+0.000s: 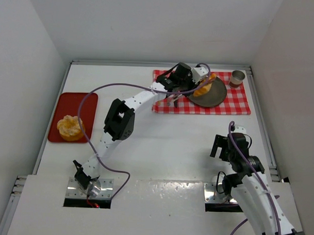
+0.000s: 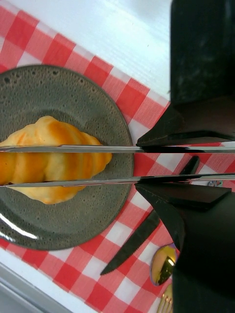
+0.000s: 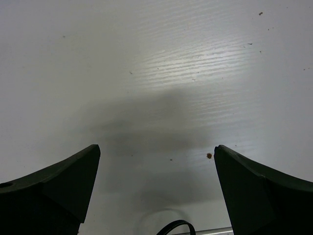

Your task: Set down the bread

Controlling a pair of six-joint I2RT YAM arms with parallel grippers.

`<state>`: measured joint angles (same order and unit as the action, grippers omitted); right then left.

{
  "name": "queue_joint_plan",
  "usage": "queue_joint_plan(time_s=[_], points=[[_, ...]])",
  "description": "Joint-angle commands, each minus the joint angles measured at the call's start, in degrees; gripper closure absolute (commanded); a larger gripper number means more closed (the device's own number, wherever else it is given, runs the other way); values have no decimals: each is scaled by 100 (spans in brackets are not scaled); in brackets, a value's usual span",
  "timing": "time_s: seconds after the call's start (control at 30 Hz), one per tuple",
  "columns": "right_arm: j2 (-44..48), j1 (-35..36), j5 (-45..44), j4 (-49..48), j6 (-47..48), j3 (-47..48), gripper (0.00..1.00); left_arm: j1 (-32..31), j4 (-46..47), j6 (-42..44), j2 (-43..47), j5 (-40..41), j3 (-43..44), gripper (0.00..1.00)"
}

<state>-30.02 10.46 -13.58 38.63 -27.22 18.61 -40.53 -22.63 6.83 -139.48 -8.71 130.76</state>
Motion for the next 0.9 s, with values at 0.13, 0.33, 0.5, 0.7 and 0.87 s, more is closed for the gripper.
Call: queue_joint_plan(time_s=[0.13, 0.33, 0.5, 0.7, 0.87], points=[[31, -26, -241, 83, 59, -33, 0, 2, 716, 275, -62, 765, 266, 75], [-170, -35, -241, -58, 94, -7, 0, 2, 778, 451, -114, 766, 152, 67], [-294, -35, -259, -110, 147, 46, 0, 2, 778, 451, -114, 713, 46, 51], [-364, -26, -250, -189, 156, 64, 0, 54, 778, 346, -114, 713, 46, 35], [-478, -18, -197, -295, 156, 81, 0, 116, 778, 240, -114, 599, 187, 35]])
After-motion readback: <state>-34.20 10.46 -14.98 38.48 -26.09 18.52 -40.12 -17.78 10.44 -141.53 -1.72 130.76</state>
